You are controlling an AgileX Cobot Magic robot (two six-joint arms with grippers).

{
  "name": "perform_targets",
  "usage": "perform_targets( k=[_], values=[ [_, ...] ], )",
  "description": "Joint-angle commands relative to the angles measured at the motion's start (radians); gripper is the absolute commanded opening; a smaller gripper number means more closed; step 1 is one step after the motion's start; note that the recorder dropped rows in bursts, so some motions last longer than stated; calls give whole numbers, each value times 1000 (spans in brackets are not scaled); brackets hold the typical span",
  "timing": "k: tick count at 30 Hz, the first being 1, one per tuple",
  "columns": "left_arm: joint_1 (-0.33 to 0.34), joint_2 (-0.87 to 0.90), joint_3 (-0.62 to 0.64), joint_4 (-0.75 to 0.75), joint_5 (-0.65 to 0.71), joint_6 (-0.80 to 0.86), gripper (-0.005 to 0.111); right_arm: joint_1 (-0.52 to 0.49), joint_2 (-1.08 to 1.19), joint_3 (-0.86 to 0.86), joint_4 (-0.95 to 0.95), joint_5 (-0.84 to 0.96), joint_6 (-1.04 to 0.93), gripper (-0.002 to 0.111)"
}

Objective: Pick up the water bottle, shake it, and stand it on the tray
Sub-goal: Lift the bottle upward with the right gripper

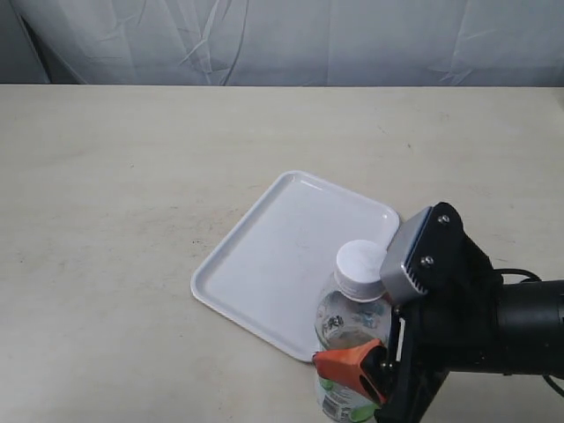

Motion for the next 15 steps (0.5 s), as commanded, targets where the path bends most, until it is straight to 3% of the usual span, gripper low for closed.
perform_targets(
  k=[1,6,11,15],
  values=[
    [-7,-4,3,0,-13,-3,2,1,-16,-20,76,13,64,-1],
    [-7,-4,3,0,-13,-3,2,1,-119,-170,76,-141,133,-1],
    [-7,-4,3,0,-13,-3,2,1,-160,-400,76,-410,136,-1],
    [-7,-4,3,0,-13,-3,2,1,-91,-438,53,-432,158,-1]
  ],
)
